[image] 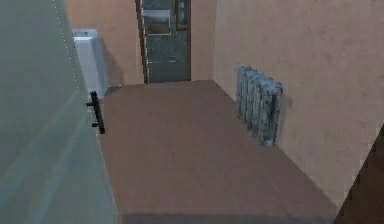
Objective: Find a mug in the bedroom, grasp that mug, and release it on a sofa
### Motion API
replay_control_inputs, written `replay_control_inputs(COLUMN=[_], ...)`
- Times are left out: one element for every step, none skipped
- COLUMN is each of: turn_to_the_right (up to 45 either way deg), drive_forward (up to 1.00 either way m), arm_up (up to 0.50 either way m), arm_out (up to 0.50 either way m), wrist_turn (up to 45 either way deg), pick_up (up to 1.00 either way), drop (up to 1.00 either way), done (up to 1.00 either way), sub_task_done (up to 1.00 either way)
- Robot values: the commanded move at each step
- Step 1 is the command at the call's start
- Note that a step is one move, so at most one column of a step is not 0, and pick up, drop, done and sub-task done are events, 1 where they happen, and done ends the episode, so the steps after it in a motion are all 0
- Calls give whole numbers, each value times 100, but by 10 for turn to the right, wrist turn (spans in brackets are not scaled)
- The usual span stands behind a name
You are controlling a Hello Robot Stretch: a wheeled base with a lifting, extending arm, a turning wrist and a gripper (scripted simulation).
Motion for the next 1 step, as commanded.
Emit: replay_control_inputs(turn_to_the_right=[-30], drive_forward=[0], arm_up=[0], arm_out=[0], wrist_turn=[0], pick_up=[0], drop=[0], done=[0], sub_task_done=[0])
